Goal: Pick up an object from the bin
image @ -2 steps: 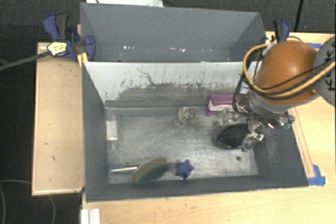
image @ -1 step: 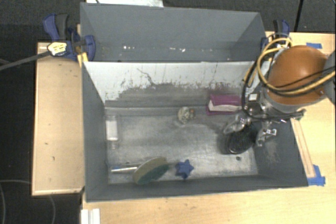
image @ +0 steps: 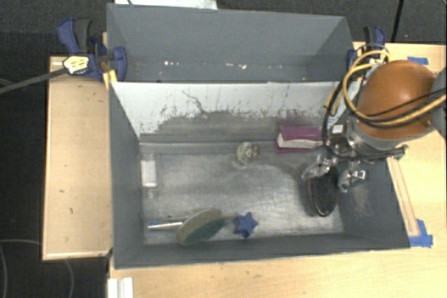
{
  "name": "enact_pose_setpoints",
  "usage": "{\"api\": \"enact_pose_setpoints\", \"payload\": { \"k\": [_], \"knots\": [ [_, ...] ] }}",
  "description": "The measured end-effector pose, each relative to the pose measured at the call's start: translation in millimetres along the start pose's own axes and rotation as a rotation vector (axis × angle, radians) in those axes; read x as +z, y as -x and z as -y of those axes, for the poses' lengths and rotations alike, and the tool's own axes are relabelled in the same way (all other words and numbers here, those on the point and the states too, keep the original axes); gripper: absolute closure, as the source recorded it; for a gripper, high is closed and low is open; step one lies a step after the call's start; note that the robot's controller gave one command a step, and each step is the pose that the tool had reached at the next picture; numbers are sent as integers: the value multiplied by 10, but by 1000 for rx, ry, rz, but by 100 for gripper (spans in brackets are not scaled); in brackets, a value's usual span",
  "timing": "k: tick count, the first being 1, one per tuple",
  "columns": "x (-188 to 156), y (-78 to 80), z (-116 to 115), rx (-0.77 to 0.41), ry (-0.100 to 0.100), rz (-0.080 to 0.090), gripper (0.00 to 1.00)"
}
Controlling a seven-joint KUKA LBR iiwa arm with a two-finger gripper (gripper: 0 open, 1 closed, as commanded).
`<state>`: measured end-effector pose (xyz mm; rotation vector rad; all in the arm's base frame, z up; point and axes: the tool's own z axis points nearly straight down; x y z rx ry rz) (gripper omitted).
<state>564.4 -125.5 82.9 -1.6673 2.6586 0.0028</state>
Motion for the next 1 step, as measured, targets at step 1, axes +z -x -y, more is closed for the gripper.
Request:
{"api": "enact_pose_setpoints", "payload": {
  "k": [1],
  "knots": [
    [-2133, -3, 30, -254, -9, -1, 100]
  ]
}}
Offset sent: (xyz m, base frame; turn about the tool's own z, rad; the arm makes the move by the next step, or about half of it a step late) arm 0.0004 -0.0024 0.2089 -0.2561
